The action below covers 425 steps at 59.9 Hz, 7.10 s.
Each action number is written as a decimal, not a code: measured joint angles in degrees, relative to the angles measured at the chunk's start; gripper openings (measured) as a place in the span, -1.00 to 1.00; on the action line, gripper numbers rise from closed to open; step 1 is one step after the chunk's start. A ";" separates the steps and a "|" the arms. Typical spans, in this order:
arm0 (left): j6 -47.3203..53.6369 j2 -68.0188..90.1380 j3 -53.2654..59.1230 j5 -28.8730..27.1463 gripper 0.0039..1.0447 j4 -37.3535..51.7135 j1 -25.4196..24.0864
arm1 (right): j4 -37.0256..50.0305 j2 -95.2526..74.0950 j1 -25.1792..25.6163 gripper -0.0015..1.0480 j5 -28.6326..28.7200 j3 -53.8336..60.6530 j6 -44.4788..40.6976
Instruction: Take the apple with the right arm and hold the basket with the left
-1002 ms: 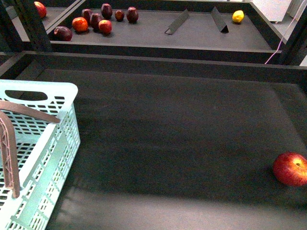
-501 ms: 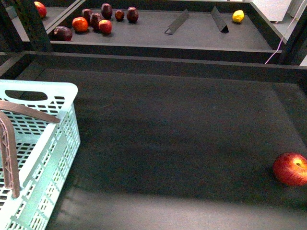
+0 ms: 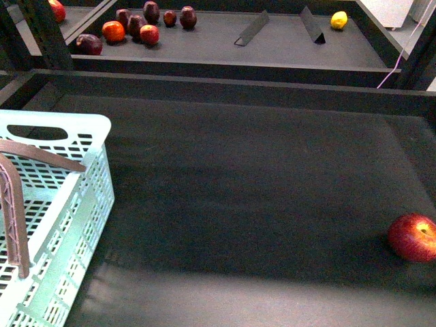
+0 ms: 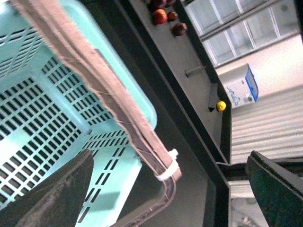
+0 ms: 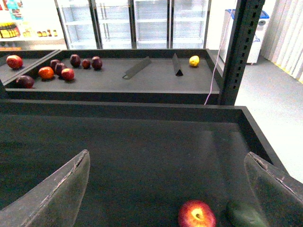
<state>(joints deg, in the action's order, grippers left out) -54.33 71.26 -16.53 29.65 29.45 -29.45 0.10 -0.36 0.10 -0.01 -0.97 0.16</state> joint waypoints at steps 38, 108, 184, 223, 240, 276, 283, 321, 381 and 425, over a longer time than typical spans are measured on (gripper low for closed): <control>-13.16 23.12 -14.05 -7.87 0.87 11.85 9.51 | 0.00 0.00 0.00 0.83 0.00 0.00 0.02; -9.84 4.20 -18.71 -4.96 -0.71 -9.99 15.91 | 0.00 0.02 0.00 0.83 0.00 0.00 0.02; -4.22 7.93 -31.01 -13.22 -0.71 -15.85 57.57 | 0.00 0.02 0.00 0.83 0.00 0.00 0.02; -3.98 8.22 -31.04 -13.14 -0.71 -15.69 57.68 | 21.42 -85.96 9.92 0.83 7.04 -24.00 -13.94; -4.00 8.24 -31.04 -12.92 -0.71 -15.69 57.68 | 22.01 -104.24 9.64 0.83 4.28 -32.48 -13.53; -4.00 8.24 -31.04 -13.00 -0.71 -15.69 57.68 | 21.31 -124.21 11.15 0.83 1.46 -46.45 -12.13; -3.98 8.24 -31.04 -13.05 -0.71 -15.69 57.68 | 21.14 -126.27 11.34 0.83 1.42 -47.82 -12.00; -4.00 8.24 -31.04 -13.00 -0.71 -15.69 57.68 | 17.55 -136.82 11.98 0.83 1.07 -58.55 -10.21; -4.00 8.24 -31.04 -13.03 -0.71 -15.69 57.68 | 23.87 -117.46 12.35 0.52 9.75 -45.59 -13.55; -4.00 8.24 -31.04 -13.00 -0.71 -15.69 57.68 | 16.98 -76.22 -11.45 0.52 17.18 -41.05 2.75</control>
<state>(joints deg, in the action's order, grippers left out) -58.33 79.50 -47.57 16.64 13.76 28.23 17.08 -76.58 -11.35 17.17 -42.02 2.92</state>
